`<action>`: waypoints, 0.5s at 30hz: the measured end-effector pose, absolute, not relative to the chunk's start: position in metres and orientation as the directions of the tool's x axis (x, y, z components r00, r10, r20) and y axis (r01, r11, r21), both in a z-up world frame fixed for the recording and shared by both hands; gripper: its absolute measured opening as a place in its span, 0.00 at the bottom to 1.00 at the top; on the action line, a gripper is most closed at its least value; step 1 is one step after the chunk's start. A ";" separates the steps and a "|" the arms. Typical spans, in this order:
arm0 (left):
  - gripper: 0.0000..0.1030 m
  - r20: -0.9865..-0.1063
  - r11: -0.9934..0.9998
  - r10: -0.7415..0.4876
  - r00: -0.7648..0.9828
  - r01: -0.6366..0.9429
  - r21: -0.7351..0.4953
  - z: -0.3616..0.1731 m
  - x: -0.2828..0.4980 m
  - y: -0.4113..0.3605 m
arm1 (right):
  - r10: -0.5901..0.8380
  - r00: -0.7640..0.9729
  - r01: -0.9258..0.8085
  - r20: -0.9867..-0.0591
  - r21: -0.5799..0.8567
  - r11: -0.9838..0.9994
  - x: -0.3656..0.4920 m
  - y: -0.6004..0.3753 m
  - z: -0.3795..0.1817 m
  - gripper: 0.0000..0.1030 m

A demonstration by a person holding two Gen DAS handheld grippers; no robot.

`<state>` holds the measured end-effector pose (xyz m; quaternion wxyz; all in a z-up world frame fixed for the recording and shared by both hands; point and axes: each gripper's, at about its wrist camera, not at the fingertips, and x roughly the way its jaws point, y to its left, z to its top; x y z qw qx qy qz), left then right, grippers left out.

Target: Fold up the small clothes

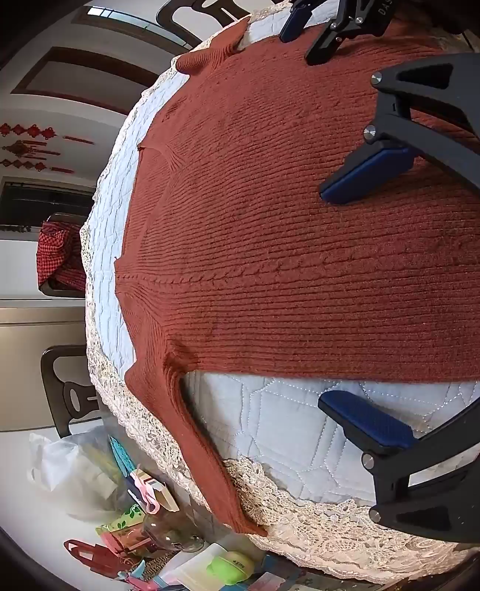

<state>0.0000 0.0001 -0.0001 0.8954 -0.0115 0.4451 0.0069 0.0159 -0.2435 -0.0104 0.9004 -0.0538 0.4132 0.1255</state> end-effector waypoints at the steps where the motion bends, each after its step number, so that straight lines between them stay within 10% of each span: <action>1: 1.00 -0.797 1.000 0.001 0.604 -0.022 -0.015 0.000 0.000 0.000 | 0.182 0.627 -0.270 -0.757 0.008 0.963 0.016 -0.243 -0.010 0.73; 15: 1.00 -0.797 1.000 0.008 0.604 -0.026 -0.009 -0.001 -0.002 0.001 | 0.179 0.628 -0.271 -0.757 0.003 0.963 0.016 -0.242 -0.011 0.73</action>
